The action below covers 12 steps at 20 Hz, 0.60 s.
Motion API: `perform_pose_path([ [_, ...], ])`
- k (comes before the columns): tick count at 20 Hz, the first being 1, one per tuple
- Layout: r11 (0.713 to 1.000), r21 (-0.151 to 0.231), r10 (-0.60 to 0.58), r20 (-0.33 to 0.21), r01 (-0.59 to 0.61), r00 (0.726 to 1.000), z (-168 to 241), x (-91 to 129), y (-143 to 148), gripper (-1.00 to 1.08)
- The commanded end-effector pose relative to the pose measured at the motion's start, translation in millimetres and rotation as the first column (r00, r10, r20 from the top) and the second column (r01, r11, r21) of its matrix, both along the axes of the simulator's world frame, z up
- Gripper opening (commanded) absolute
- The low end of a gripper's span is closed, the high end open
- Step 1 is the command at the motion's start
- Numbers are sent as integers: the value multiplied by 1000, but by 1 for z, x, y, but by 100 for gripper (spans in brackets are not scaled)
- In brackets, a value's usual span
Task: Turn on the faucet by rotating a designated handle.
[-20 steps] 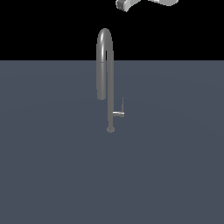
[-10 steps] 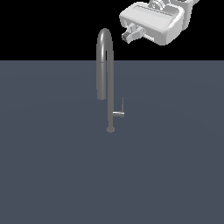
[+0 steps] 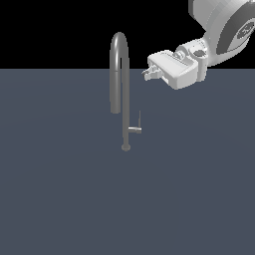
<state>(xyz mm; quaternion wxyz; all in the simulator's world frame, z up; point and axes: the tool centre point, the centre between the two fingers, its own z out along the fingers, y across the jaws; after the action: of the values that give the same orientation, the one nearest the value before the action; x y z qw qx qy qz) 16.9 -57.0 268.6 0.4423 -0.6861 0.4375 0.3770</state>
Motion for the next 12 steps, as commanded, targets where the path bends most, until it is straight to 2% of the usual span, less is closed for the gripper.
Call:
perform_pose_path([
  [1, 996, 60, -58, -56, 61, 997, -22, 6, -1, -100],
  [6, 971, 157, -152, -167, 179, 974, -63, 12, -1, -100],
  [12, 932, 227, -220, -268, 284, 938, -98, 15, 4, -100],
])
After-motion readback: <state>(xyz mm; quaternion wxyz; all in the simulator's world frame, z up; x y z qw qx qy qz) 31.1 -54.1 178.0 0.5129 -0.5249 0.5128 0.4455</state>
